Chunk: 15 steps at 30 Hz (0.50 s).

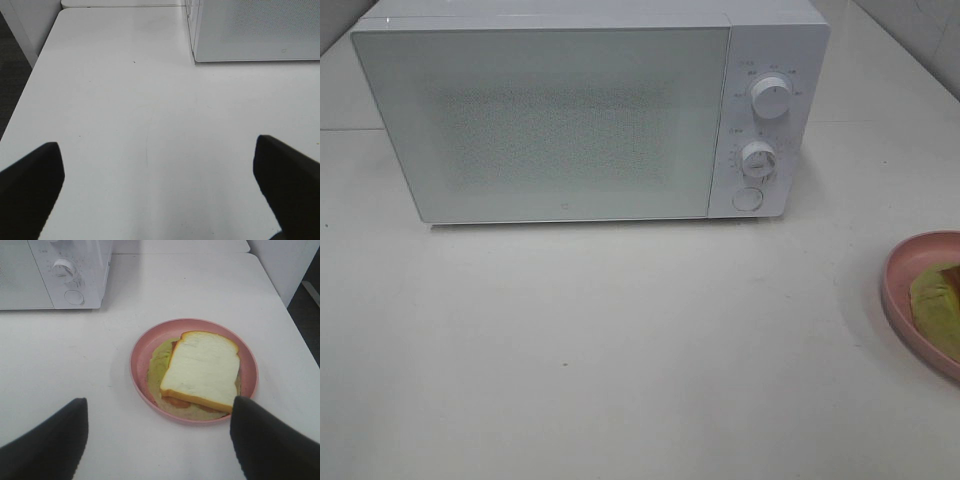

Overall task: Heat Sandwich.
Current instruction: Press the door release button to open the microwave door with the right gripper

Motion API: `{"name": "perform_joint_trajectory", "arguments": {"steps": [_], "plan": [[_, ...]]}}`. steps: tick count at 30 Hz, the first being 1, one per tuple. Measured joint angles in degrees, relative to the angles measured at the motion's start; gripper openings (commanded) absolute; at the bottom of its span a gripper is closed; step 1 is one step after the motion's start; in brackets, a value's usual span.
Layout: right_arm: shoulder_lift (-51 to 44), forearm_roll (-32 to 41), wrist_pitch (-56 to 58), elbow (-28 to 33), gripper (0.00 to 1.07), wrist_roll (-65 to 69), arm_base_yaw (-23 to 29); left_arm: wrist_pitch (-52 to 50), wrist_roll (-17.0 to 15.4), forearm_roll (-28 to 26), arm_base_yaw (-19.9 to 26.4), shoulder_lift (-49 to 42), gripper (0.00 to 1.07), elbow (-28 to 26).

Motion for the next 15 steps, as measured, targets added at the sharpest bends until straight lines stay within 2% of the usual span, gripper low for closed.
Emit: {"name": "perform_joint_trajectory", "arguments": {"steps": [15], "plan": [[0.0,0.0,0.0,0.0,0.75,0.0,0.0,0.0,0.0,0.0,0.0,0.0,0.98,0.0]]}}
